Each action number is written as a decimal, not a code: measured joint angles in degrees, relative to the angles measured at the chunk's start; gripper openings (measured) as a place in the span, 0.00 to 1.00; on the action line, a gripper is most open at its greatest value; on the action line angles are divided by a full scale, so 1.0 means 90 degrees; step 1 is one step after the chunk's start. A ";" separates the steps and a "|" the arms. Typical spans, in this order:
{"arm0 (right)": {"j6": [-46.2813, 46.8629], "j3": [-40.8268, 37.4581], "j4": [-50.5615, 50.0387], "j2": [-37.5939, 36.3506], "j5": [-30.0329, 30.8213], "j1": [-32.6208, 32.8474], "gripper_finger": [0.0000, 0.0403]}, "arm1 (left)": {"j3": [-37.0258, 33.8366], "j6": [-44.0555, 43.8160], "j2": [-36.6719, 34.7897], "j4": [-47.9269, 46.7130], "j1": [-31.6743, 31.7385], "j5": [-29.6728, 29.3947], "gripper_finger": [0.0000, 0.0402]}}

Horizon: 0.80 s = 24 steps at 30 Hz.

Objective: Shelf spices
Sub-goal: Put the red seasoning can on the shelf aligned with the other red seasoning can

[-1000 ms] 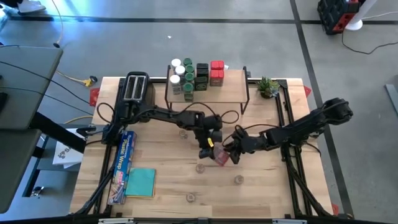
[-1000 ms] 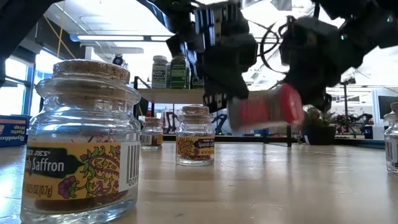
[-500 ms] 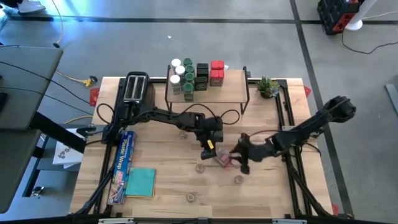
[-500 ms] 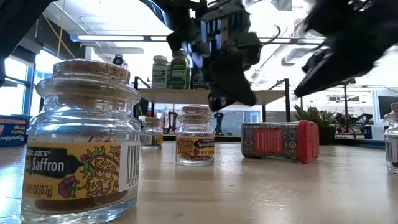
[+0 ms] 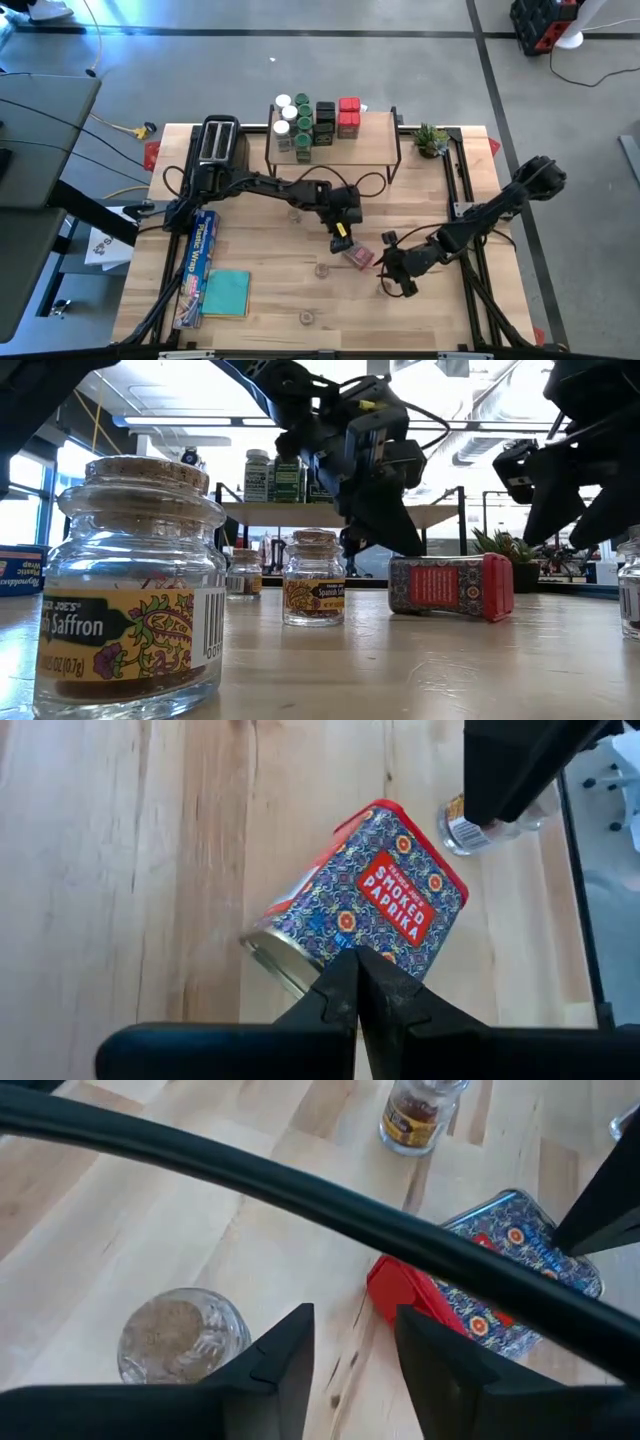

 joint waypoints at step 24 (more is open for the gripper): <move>-0.2384 -0.0008 -0.0092 0.0066 0.1146 0.0070 0.58 | 0.0008 0.0108 -0.0588 -0.0471 -0.0107 -0.0477 0.00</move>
